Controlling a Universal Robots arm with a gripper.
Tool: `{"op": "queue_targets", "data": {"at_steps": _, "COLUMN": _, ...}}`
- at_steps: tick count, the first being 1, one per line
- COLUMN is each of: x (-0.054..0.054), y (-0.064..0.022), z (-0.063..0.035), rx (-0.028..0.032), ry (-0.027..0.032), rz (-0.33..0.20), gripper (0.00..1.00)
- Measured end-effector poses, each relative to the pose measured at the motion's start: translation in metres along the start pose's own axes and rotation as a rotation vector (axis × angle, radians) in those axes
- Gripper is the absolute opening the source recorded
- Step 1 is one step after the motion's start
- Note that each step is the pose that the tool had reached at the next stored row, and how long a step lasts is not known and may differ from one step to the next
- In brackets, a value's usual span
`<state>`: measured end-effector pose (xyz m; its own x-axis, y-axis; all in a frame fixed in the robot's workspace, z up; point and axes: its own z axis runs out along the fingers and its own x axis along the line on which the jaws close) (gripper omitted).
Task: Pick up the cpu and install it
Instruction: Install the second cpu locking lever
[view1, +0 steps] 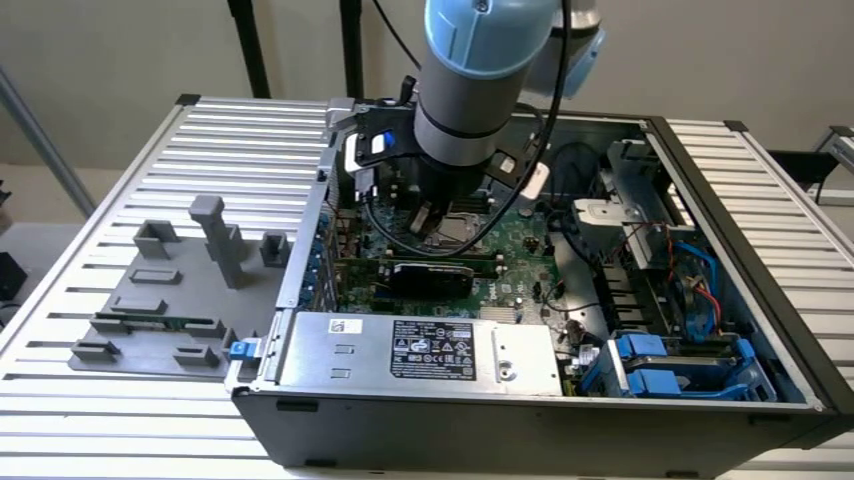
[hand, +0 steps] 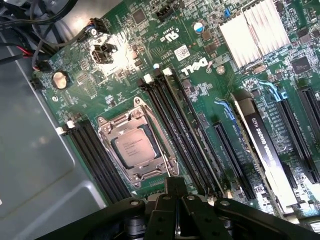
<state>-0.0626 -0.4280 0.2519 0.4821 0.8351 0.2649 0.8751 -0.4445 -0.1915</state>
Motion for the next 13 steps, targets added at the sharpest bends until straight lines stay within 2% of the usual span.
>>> {"op": "queue_targets", "data": {"at_steps": 4, "x": -0.002, "y": -0.0011, "z": 0.006, "rx": -0.0001, "ry": -0.0002, "rz": 0.0, "gripper": 0.11}}
{"op": "queue_targets", "data": {"at_steps": 11, "x": 0.003, "y": -0.008, "z": 0.0223, "rx": -0.0003, "ry": -0.0005, "rz": 0.0, "gripper": 0.11}}
{"op": "queue_targets", "data": {"at_steps": 13, "x": 0.002, "y": -0.0088, "z": 0.0256, "rx": -0.0016, "ry": -0.0029, "rz": 0.0, "gripper": 0.11}}
